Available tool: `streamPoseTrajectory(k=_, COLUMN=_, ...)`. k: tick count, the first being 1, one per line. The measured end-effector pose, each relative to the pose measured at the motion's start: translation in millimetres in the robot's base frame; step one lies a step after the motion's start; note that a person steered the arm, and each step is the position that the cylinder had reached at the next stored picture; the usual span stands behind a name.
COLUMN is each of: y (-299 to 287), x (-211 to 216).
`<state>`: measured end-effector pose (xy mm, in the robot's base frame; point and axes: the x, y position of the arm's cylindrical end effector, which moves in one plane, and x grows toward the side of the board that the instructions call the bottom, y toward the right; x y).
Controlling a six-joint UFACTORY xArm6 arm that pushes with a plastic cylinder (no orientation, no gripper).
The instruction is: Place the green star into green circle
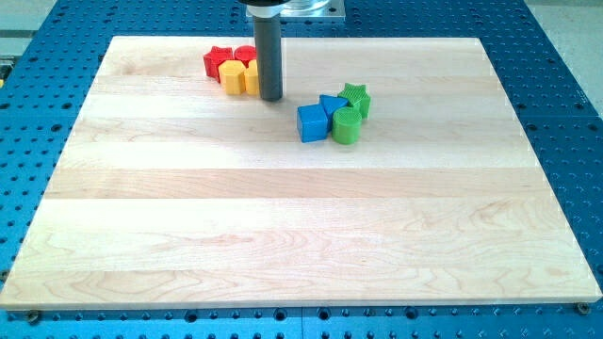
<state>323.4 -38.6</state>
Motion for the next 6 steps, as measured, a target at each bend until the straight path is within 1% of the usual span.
streamPoseTrajectory(k=1, y=9, x=0)
streamPoseTrajectory(k=2, y=29, x=-3)
streamPoseTrajectory(k=3, y=72, x=-19)
streamPoseTrajectory(k=5, y=117, x=-1)
streamPoseTrajectory(k=6, y=125, x=3)
